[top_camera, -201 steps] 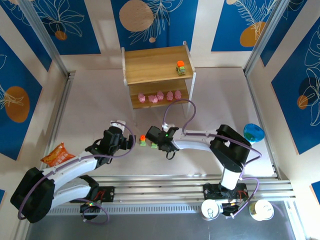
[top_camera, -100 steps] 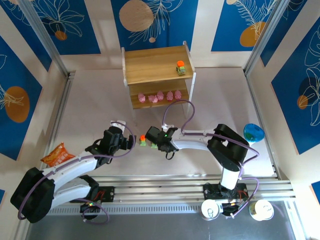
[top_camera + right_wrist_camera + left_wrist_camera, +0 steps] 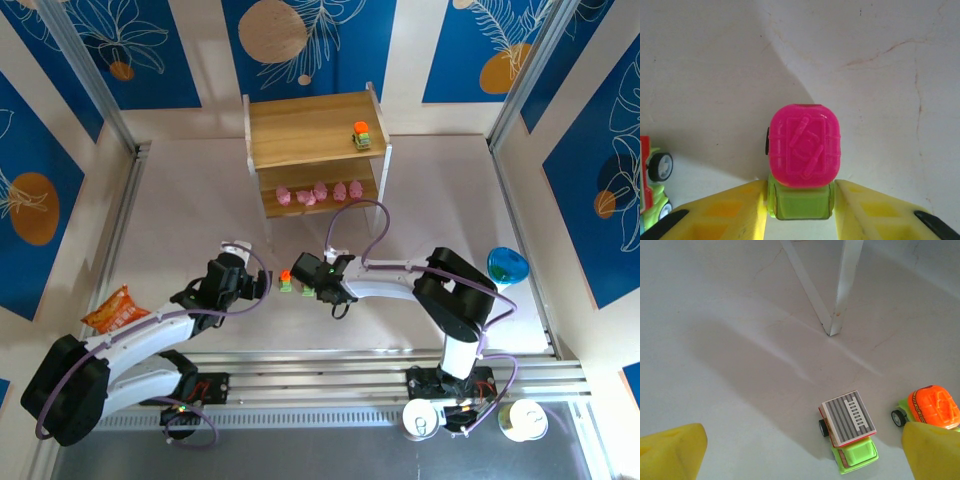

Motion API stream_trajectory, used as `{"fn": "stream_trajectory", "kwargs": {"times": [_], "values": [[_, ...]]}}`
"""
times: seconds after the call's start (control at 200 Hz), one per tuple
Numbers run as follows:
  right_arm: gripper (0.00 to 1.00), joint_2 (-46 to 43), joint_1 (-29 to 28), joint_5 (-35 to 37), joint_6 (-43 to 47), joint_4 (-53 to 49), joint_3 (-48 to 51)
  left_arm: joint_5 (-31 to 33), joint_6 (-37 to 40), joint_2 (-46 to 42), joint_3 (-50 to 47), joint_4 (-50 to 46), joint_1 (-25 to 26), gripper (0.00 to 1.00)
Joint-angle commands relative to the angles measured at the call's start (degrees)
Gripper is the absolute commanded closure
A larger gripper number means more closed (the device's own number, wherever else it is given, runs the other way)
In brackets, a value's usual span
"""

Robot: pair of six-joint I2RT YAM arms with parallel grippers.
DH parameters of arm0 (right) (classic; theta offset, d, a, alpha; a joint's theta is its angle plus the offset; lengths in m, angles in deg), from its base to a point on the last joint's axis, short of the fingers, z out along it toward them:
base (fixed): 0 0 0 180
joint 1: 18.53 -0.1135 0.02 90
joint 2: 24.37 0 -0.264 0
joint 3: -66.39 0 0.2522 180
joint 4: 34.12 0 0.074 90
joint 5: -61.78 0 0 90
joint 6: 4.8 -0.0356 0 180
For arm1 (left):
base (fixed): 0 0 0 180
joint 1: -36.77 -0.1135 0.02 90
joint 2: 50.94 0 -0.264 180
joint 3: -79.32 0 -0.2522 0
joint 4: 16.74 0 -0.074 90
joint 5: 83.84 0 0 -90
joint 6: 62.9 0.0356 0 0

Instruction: Place and organize the plastic toys onto the shelf

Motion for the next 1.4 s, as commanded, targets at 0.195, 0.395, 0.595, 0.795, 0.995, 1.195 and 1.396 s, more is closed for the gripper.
{"fn": "stream_trajectory", "kwargs": {"times": [0.195,0.395,0.595,0.795,0.995,1.195,1.396], "values": [[0.61,0.92,0.56,2.79,0.35,-1.54,-0.85,-2.26,0.15,1.43,1.84,1.21,-0.54,0.00],[0.59,0.69,1.46,2.73,2.19,-1.19,-1.34,-2.56,0.08,2.01,2.10,1.17,-0.61,0.00],[0.58,1.20,1.97,2.51,4.09,-0.80,-2.08,-2.72,0.15,2.05,2.03,1.30,-0.61,0.00],[0.56,1.57,2.59,1.93,5.76,0.06,-2.53,-2.73,0.17,2.13,2.04,1.30,-0.58,0.00],[0.64,1.48,2.71,1.84,5.96,0.06,-2.27,-2.62,0.21,2.05,2.09,1.25,-0.57,0.00],[0.74,0.99,2.52,1.73,5.99,-0.03,-1.65,-2.82,0.26,2.05,2.03,1.32,-0.55,0.00],[0.75,-3.19,1.82,3.83,7.16,-2.43,-1.87,-4.55,1.03,1.79,1.84,2.29,-0.57,0.00]]}}
